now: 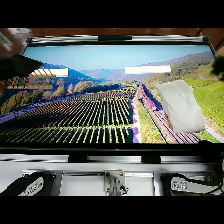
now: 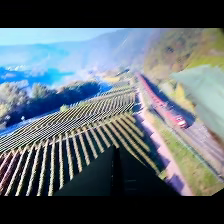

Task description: Fold the shirts.

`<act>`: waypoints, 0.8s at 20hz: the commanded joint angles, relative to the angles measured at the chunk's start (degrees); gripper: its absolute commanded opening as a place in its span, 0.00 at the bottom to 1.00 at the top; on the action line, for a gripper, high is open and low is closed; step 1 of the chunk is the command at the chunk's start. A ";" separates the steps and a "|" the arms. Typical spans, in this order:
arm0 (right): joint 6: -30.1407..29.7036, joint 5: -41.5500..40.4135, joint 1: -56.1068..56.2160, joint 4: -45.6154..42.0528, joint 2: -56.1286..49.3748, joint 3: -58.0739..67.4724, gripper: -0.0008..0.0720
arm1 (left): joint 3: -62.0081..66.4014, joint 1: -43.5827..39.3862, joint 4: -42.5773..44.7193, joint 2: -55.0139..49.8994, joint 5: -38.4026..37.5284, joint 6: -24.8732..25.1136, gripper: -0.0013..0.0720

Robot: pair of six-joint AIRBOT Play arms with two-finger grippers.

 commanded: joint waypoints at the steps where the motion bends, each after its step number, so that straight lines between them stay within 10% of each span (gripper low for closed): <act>1: -4.24 9.88 16.41 -2.25 -1.18 4.39 0.67 | 4.09 -12.90 30.82 -8.70 -3.45 -13.84 0.05; 2: -0.17 5.66 22.64 -7.52 -3.08 4.39 0.67 | 6.14 -16.70 38.16 -12.28 -8.81 -17.05 0.07; 4: 3.13 -4.42 28.74 -9.38 -7.58 4.39 0.69 | 8.63 -20.96 42.25 -18.05 -16.65 -18.18 0.74; 5: 2.91 -8.63 29.75 -6.64 -9.57 4.39 0.69 | 8.70 -21.94 42.23 -19.71 -18.27 -18.16 0.80; 16: 2.69 -19.26 30.47 -2.29 -13.51 4.39 0.69 | 8.59 -23.30 41.75 -22.34 -18.88 -17.99 0.79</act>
